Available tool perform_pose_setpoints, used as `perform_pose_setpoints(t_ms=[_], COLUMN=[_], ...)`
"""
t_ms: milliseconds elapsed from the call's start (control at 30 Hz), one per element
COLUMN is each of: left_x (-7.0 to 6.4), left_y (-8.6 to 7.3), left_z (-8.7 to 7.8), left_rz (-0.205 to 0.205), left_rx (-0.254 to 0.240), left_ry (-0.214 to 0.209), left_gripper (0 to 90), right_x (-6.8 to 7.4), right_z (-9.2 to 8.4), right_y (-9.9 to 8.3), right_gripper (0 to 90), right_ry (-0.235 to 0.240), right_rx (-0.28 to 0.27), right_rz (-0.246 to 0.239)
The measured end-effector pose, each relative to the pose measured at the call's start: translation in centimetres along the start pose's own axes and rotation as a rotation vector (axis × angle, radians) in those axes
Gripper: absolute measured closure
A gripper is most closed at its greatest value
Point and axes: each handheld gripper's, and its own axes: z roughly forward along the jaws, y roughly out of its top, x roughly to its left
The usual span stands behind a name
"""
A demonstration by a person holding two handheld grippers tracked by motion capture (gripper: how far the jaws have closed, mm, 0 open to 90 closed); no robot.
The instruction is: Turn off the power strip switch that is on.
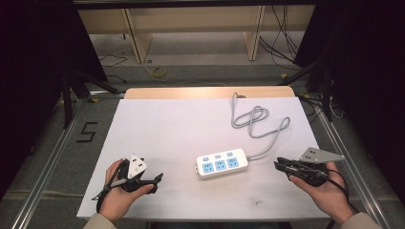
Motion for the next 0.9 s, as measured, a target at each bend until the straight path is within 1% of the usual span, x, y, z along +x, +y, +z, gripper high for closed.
perform_pose_setpoints(t_ms=[33, 67, 100, 167, 300, 533, 633, 733, 900], left_x=[0.0, 0.0, 0.0, 0.0, 0.0, 0.0, 0.0, 0.0, -0.1], left_y=[0.0, 0.0, 0.0, 0.0, 0.0, 0.0, 0.0, 0.1, 0.1], left_z=[0.0, 0.0, 0.0, 0.0, 0.0, 0.1, 0.1, 0.1, 0.2], left_rz=[0.000, 0.000, 0.001, 0.000, 0.002, 0.004, 0.005, 0.007, 0.007], left_rx=[0.000, 0.000, 0.000, 0.000, 0.001, 0.001, 0.004, 0.006, 0.004], left_ry=[0.000, 0.000, 0.000, -0.001, -0.001, 0.001, -0.001, -0.001, -0.003], left_gripper=[16.7, 16.7, 16.7, 16.8, 16.8, 16.9, 17.0, 17.0, 17.0], right_x=[0.0, 0.1, 0.1, 0.2, 0.4, 0.8, 1.0, 1.1, 1.3], right_z=[0.0, 0.0, 0.1, 0.2, 0.5, 1.3, 1.5, 1.8, 2.1], right_y=[0.0, 0.2, 0.3, 0.5, 0.8, 1.6, 1.9, 2.1, 2.3], right_gripper=[78.0, 82.3, 83.7, 84.9, 90.0, 90.0, 90.0, 90.0, 90.0], right_ry=[0.000, -0.003, -0.001, -0.002, 0.001, 0.020, 0.029, 0.037, 0.043], right_rx=[0.000, 0.001, -0.001, 0.008, 0.022, 0.044, 0.048, 0.061, 0.065], right_rz=[0.000, -0.008, -0.012, -0.015, -0.029, -0.049, -0.041, -0.042, -0.040])
